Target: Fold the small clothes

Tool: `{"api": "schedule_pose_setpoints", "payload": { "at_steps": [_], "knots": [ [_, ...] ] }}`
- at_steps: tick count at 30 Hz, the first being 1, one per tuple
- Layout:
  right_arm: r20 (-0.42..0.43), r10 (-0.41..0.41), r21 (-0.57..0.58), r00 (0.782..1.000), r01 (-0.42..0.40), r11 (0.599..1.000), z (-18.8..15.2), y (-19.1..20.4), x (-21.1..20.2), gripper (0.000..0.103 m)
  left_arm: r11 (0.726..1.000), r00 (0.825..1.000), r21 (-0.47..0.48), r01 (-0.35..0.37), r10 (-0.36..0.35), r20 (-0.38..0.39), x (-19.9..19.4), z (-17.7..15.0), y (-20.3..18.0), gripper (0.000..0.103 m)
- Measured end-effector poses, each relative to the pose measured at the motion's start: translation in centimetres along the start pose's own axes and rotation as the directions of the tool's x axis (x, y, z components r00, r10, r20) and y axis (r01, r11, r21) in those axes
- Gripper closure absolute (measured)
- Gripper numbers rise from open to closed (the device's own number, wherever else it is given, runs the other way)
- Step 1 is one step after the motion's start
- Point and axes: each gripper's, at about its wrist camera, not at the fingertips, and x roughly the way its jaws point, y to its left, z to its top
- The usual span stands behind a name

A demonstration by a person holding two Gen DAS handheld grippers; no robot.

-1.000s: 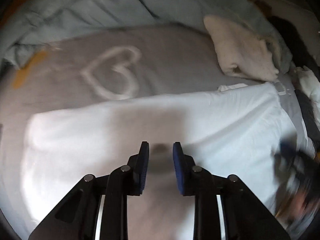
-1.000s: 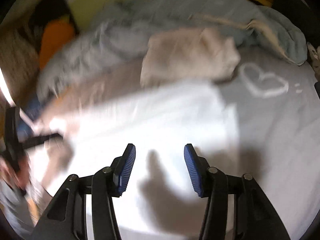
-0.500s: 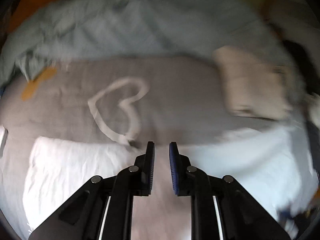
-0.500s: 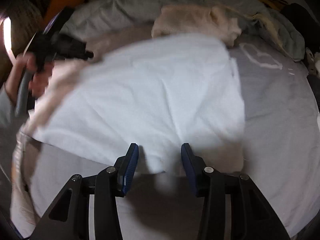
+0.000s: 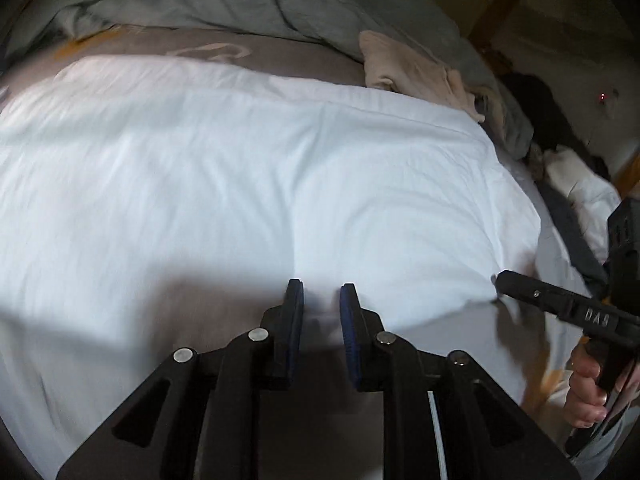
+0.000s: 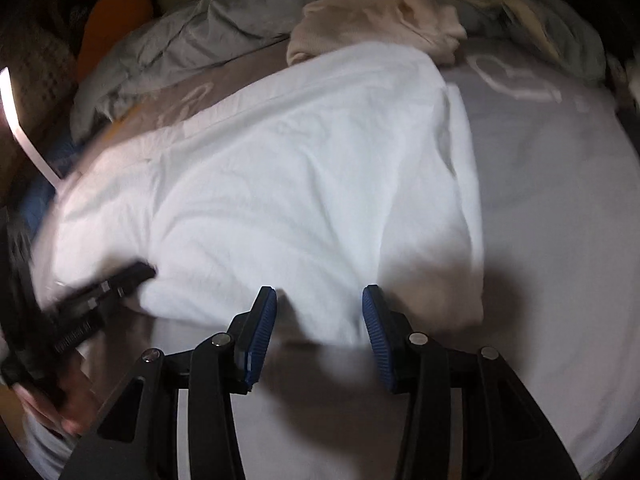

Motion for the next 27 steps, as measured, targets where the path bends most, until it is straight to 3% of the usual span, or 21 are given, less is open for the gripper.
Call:
{"api": "schedule_pose_setpoints", "payload": {
  "at_steps": [4, 7, 9, 10, 11, 14, 15, 16, 17, 18, 20, 22, 24, 26, 27],
  "knots": [
    [0.043, 0.049, 0.07, 0.998, -0.052, 0.996, -0.6, -1.5, -1.1, 0.057, 0.998, 0.998, 0.022, -0.052, 0.051, 0.03, -1.0, -0.8, -1.0, 0.089],
    [0.156, 0.046, 0.03, 0.987, -0.052, 0.998, 0.4, -0.7, -3.5, 0.057, 0.996, 0.997, 0.089, -0.018, 0.011, 0.07, -2.9, 0.7, -3.4, 0.089],
    [0.218, 0.017, -0.022, 0.976, -0.013, 1.0, 1.7, 0.2, -4.7, 0.056, 0.988, 0.993, 0.149, -0.03, 0.012, 0.116, -3.7, 2.6, -5.5, 0.08],
    [0.233, 0.003, -0.049, 0.972, 0.009, 0.999, 2.7, 0.6, -4.9, 0.055, 0.987, 0.992, 0.156, -0.047, 0.027, 0.124, -3.6, 4.0, -6.4, 0.071],
    [0.208, -0.012, -0.081, 0.978, 0.029, 0.996, 4.1, 1.0, -4.5, 0.052, 0.99, 0.994, 0.133, -0.052, 0.038, 0.1, -2.7, 6.1, -6.9, 0.063],
    [0.028, -0.035, -0.066, 0.999, 0.037, 0.997, 6.6, 0.5, -0.9, 0.052, 0.997, 0.996, 0.051, -0.061, 0.065, -0.068, 3.0, 12.1, -6.8, 0.062],
    [-0.049, -0.03, -0.05, 0.998, 0.028, 0.998, 6.7, -0.2, 0.9, 0.052, 0.987, 0.984, 0.089, -0.133, 0.142, -0.111, 5.2, 13.4, -6.9, 0.061],
    [-0.094, -0.02, -0.038, 0.995, 0.016, 0.999, 6.3, -0.9, 2.4, 0.052, 0.95, 0.95, 0.16, -0.267, 0.288, -0.124, 7.7, 14.9, -7.1, 0.068],
    [-0.08, -0.012, -0.035, 0.997, 0.009, 0.999, 5.8, -1.5, 3.0, 0.057, 0.926, 0.929, 0.188, -0.326, 0.351, -0.117, 9.0, 15.6, -6.9, 0.068],
    [-0.047, -0.019, -0.066, 0.999, 0.016, 0.998, 5.1, -1.7, 2.6, 0.06, 0.938, 0.934, 0.178, -0.297, 0.325, -0.152, 10.5, 16.5, -6.2, 0.068],
    [-0.067, -0.042, -0.117, 0.997, 0.034, 0.993, 4.7, -1.2, 1.8, 0.06, 0.965, 0.931, 0.088, -0.245, 0.26, -0.258, 12.8, 17.8, -4.1, 0.065],
    [-0.086, 0.001, -0.078, 0.996, -0.007, 0.997, 4.5, -1.9, 1.7, 0.06, 0.974, 0.94, 0.004, -0.227, 0.22, -0.262, 13.5, 19.6, -2.8, 0.067],
    [-0.097, 0.045, -0.042, 0.994, -0.049, 0.998, 4.6, -2.7, 1.7, 0.06, 0.961, 0.94, -0.018, -0.275, 0.265, -0.215, 14.0, 21.4, -2.3, 0.069],
    [-0.104, 0.057, -0.031, 0.993, -0.06, 0.998, 4.5, -2.8, 1.5, 0.06, 0.938, 0.917, 0.023, -0.347, 0.344, -0.201, 15.4, 22.4, -2.0, 0.07],
    [-0.103, 0.052, -0.041, 0.993, -0.056, 0.998, 4.4, -2.6, 1.5, 0.06, 0.941, 0.917, 0.016, -0.339, 0.334, -0.219, 16.0, 22.5, -1.7, 0.07]
  ]
}}
